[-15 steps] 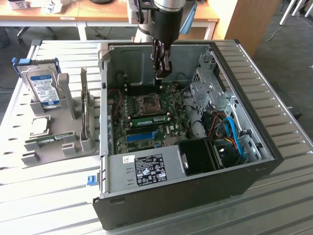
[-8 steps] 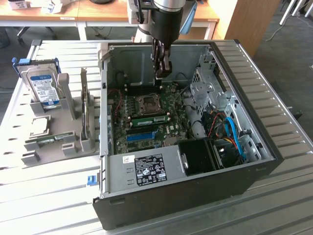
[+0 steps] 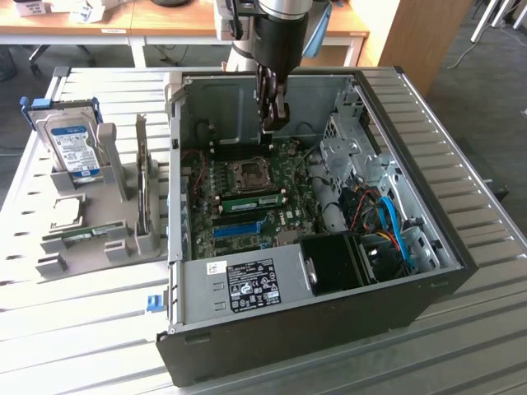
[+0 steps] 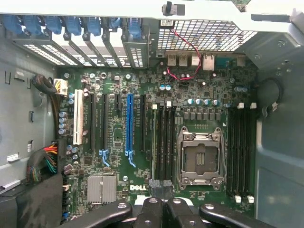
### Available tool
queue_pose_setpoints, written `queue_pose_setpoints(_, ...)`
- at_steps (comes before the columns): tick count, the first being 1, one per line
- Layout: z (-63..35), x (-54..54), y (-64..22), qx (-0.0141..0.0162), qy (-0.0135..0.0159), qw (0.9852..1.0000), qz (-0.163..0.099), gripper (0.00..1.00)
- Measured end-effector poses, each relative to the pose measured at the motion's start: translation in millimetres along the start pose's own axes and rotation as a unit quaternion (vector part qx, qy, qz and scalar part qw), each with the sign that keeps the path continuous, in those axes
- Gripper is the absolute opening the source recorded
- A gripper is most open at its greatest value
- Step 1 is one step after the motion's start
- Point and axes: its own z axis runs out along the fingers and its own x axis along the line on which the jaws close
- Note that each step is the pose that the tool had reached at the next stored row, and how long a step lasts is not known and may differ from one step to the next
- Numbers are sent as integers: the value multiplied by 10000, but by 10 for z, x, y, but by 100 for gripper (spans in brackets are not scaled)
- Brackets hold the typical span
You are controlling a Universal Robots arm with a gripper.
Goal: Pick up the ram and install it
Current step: 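Press down the ram until it locks into place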
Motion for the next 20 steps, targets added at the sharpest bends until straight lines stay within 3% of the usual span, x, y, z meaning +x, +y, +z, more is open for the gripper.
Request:
queue_pose_setpoints(3, 0, 0, 0, 0, -1, 10000, 44, 11)
queue_pose_setpoints(7, 3, 0, 0, 4, -9, 9992, 399, 11)
queue_pose_setpoints(10, 5, 0, 0, 5, -14, 9977, 676, 11)
queue_pose_setpoints(15, 9, 0, 0, 10, -23, 9937, 1123, 11)
queue_pose_setpoints(20, 14, 0, 0, 13, -32, 9875, 1574, 11)
